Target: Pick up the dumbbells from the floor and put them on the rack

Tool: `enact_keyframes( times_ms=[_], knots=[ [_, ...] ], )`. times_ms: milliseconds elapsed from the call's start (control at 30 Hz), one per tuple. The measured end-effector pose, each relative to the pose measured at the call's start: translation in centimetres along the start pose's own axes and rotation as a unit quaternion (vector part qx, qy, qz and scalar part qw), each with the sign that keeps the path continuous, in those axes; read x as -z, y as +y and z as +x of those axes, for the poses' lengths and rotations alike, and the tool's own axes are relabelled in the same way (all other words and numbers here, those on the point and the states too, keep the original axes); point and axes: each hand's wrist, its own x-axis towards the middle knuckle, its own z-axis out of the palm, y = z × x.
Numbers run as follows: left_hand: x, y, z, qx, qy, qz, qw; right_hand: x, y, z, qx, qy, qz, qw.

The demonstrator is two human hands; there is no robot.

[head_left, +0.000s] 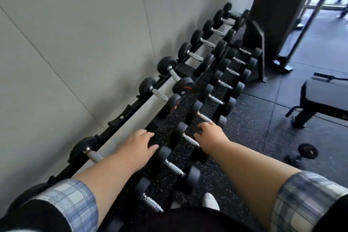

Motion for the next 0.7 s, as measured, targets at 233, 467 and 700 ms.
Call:
enact_keyframes(
  times_ms=[233,467,700],
  knots=[
    [-3.6,8.3,-0.3,-0.115,-0.056,0.056,0.99,0.6,8.9,-10.6,-0.115,0.031,0.006,0.993],
    [-8.0,19.8,0.2,-0.256,-0.1,0.093,0.957,3.3,20.5,-18.6,-0.274,0.002,-0.003,0.962],
    [-11.3,31.2,0.7,-0.3,-0.148,0.12,0.935,5.8,30.2,-22.6,-0.353,0.031,0.034,0.934]
  ],
)
